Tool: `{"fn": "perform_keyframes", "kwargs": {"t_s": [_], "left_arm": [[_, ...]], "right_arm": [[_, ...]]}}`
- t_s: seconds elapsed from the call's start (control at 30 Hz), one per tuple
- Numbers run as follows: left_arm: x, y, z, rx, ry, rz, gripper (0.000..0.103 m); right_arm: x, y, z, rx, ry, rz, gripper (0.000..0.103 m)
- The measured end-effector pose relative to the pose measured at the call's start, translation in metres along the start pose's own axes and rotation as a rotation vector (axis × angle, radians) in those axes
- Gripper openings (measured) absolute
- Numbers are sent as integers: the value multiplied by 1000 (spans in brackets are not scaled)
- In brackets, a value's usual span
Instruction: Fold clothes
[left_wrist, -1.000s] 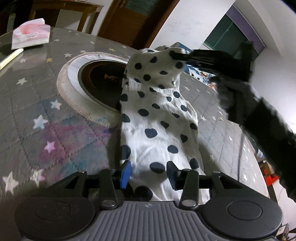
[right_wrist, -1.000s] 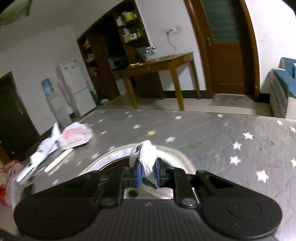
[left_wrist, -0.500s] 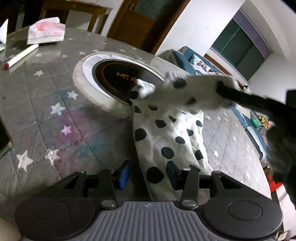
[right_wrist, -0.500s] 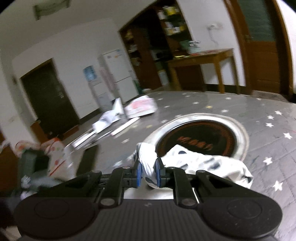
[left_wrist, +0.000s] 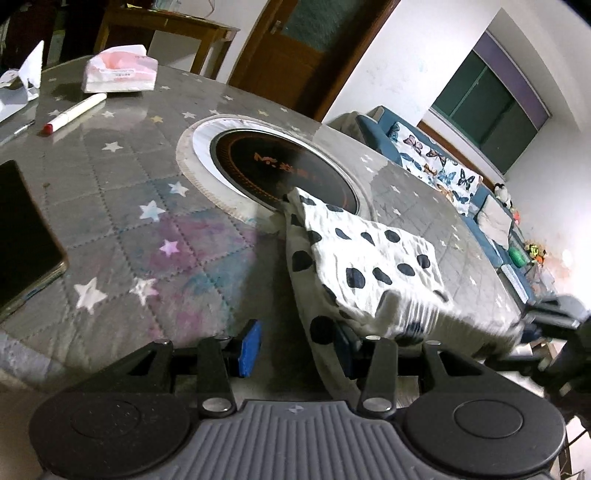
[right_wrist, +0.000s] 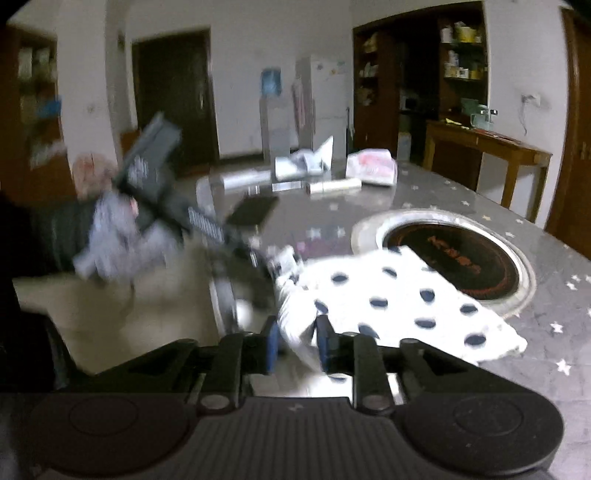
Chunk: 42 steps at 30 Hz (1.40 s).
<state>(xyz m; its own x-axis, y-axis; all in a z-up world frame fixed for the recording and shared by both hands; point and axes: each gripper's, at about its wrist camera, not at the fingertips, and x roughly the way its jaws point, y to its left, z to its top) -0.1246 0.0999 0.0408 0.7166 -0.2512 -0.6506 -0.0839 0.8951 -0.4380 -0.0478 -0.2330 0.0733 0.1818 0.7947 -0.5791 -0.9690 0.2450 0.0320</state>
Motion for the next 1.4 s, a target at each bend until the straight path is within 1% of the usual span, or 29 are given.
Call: {"fn": "perform_keyframes", "kwargs": {"t_s": [0.13, 0.27, 0.43, 0.47, 0.53, 0.6, 0.67, 0.73, 0.77, 0.8, 0.83, 0.87, 0.9, 1.03, 1.2, 1.27, 1.33, 1.4], "left_arm": [[-14, 1, -1, 4, -26, 6, 47], [-25, -2, 2, 19, -59, -1, 47], [-31, -19, 9, 47, -97, -55, 46], [-30, -24, 9, 56, -101, -71, 45], [-27, -33, 9, 75, -104, -103, 45], [-22, -41, 7, 95, -96, -133, 45], [-19, -45, 4, 108, -93, -138, 43], [-17, -48, 2, 120, -90, -139, 43], [-18, -47, 2, 119, -93, -143, 43], [-20, -45, 2, 114, -97, -149, 43], [-22, -44, 2, 116, -100, -151, 43], [-23, -44, 3, 121, -102, -150, 44], [-23, -45, 3, 127, -101, -150, 44], [-20, -51, 2, 147, -96, -165, 43], [-11, -58, 0, 181, -71, -175, 43], [-8, -60, -1, 190, -59, -177, 43], [-5, -61, -2, 198, -50, -183, 43], [-3, -63, -3, 207, -40, -191, 43]], "right_arm": [[-2, 14, -9, -63, 49, 15, 27], [-5, 16, -6, -48, 52, 16, 27], [-5, 13, 3, 7, 16, 14, 28], [-2, 13, 4, 11, 19, 3, 28], [8, 14, 4, 25, 28, 10, 28], [18, 14, 1, 33, 55, 16, 28], [24, 15, -4, 38, 73, 21, 28], [19, 15, -5, 52, 56, 12, 28], [15, 15, -5, 59, 47, 6, 29], [9, 17, -4, 52, 41, -3, 35], [6, 20, -4, 32, 42, -10, 44], [3, 23, -4, 11, 44, -17, 47], [4, 28, -4, -15, 54, -19, 49], [14, 46, -11, -132, 102, -45, 52], [26, 63, -19, -303, 150, -116, 50], [24, 65, -20, -342, 150, -136, 47], [24, 66, -19, -364, 148, -158, 39], [23, 67, -19, -389, 149, -167, 38]]}}
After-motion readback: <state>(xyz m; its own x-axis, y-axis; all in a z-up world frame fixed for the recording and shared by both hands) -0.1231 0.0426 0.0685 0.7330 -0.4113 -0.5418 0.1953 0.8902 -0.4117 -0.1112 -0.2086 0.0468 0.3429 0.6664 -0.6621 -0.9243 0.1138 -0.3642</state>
